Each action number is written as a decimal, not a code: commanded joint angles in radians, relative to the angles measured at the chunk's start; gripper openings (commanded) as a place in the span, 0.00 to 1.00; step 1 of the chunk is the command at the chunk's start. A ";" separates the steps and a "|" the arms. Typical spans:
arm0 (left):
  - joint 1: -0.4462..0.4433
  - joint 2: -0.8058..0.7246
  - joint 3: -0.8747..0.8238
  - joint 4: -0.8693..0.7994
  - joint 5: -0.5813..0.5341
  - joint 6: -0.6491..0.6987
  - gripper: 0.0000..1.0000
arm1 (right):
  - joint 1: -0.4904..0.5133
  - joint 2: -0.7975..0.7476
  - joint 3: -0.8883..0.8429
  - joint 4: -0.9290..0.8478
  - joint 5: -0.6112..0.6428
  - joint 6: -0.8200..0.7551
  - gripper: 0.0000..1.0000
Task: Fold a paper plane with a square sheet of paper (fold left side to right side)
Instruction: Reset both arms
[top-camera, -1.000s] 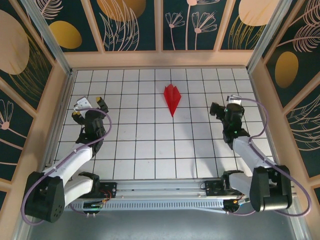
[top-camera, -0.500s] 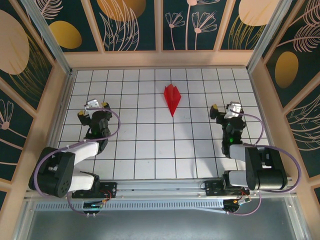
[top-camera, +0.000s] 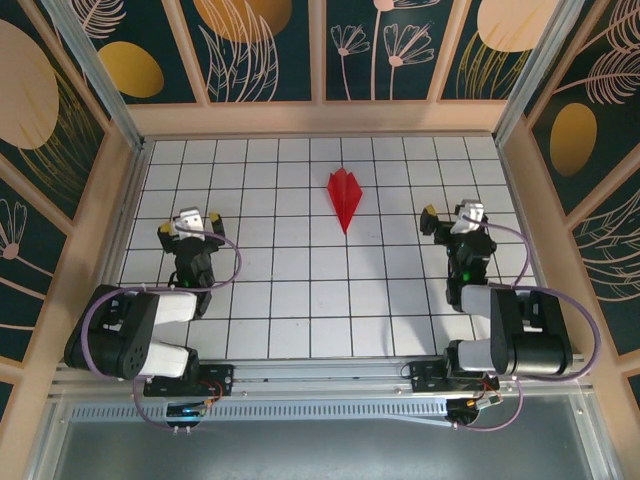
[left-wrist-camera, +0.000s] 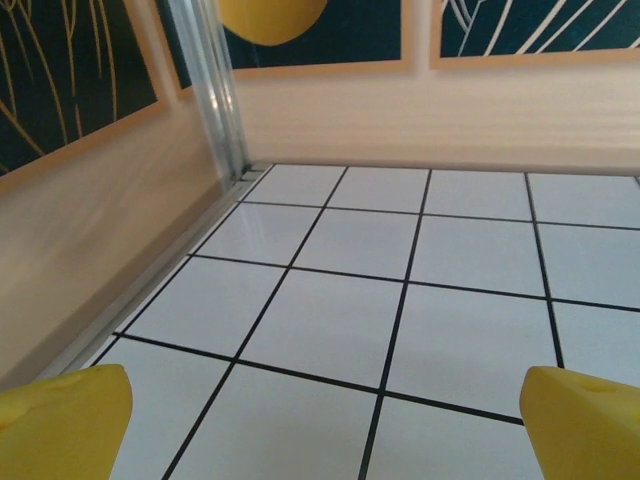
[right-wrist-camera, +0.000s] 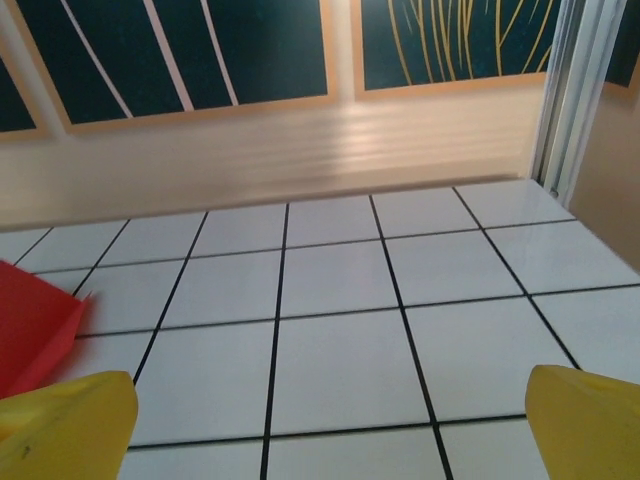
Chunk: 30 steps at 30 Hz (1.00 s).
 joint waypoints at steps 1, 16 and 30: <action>0.045 0.034 -0.046 0.195 0.147 0.018 0.99 | 0.000 0.073 -0.063 0.199 -0.025 0.002 0.99; 0.145 0.119 -0.005 0.181 0.264 -0.071 0.99 | -0.028 0.201 0.003 0.192 -0.022 0.036 0.99; 0.173 0.116 0.003 0.164 0.289 -0.089 0.99 | -0.021 0.200 0.004 0.189 -0.014 0.031 0.99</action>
